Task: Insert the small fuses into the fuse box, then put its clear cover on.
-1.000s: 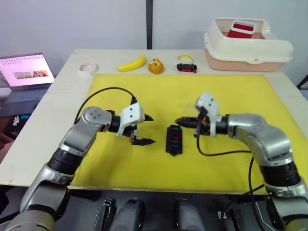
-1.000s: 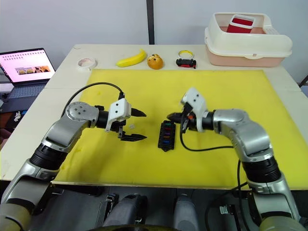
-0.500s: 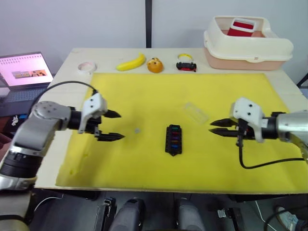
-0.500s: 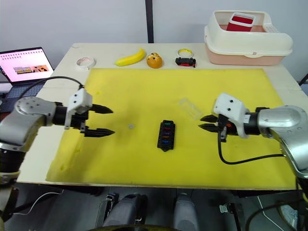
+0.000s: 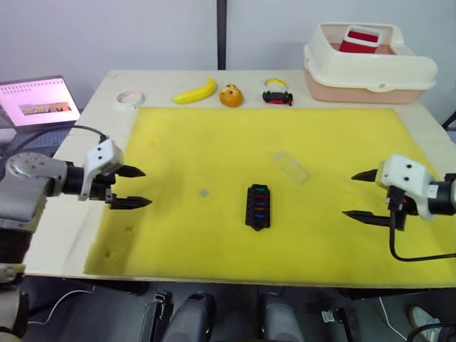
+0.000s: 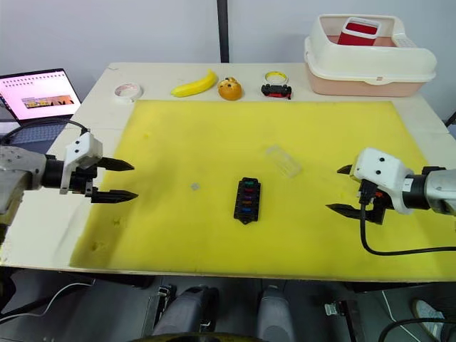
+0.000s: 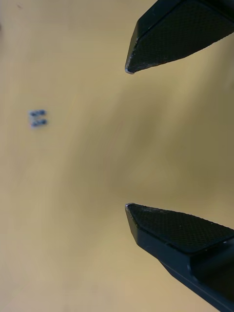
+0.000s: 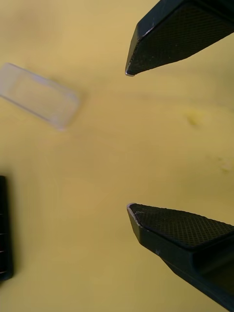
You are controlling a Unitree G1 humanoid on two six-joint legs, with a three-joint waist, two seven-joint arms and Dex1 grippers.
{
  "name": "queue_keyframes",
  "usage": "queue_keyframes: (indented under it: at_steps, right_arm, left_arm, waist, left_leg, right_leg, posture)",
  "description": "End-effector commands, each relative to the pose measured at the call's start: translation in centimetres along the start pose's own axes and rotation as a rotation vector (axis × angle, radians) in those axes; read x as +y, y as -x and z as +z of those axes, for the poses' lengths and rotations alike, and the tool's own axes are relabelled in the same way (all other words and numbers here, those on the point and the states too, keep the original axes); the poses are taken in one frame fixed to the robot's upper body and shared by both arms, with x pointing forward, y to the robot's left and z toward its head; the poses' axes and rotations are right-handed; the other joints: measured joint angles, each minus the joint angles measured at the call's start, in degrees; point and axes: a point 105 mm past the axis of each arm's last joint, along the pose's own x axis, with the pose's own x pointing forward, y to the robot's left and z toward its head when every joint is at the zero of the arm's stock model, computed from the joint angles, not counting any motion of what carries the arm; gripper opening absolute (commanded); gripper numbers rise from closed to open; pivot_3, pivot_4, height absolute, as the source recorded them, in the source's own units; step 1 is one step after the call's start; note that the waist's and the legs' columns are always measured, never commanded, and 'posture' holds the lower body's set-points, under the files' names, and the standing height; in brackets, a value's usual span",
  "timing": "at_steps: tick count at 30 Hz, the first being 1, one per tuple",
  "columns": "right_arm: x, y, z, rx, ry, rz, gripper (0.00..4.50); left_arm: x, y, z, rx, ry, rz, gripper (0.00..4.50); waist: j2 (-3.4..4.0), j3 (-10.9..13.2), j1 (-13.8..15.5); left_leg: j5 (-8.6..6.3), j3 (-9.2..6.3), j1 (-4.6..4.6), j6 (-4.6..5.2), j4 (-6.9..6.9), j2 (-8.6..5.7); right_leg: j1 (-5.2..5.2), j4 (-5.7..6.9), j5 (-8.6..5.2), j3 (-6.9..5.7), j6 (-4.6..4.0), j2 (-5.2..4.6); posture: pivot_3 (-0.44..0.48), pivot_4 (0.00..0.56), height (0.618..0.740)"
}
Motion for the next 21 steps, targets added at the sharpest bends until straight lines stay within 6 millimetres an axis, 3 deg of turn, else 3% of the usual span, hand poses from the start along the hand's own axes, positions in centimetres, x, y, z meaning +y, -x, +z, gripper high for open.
queue_keyframes:
  at_steps: [1,6,13,21]
  right_arm:
    - [0.7,-0.7,3.6,-0.115,0.062,0.037,4.43]
    - [2.0,-2.0,6.9,-0.209,0.118,0.108,4.43]
    - [4.3,-3.2,11.4,-0.321,0.220,0.172,4.43]
    - [4.9,-3.8,12.6,-0.339,0.238,0.167,4.43]
  left_arm:
    - [-1.0,-2.1,1.8,-0.095,0.085,-0.148,4.50]
    - [-2.0,-3.9,2.5,-0.137,0.280,-0.378,4.50]
    - [0.2,-6.1,1.8,-0.123,0.547,-0.402,4.50]
    - [0.8,-8.1,0.9,-0.078,0.735,-0.404,4.50]
  waist:
    - [0.00,0.0,0.0]
    - [-0.12,0.1,-0.4]
    - [-0.16,0.1,-1.1]
    - [-0.23,0.2,-1.1]
  left_leg:
    - [0.00,0.00,-0.01,0.00,0.00,0.00]
    - [0.01,-0.02,-0.10,-0.01,0.05,-0.01]
    - [0.02,-0.04,-0.19,0.00,0.16,-0.01]
    - [0.02,-0.03,-0.30,0.00,0.52,-0.03]
  right_leg:
    - [0.00,0.00,0.00,0.00,0.00,0.00]
    - [-0.08,0.02,0.00,-0.04,0.00,0.01]
    - [-0.15,0.10,0.00,-0.07,0.01,0.02]
    - [-0.15,0.17,0.00,-0.07,0.03,0.04]
  posture:
    - [0.000,0.150,0.740]
    - [0.000,0.150,0.740]
    - [0.000,0.150,0.740]
    - [0.000,0.150,0.740]
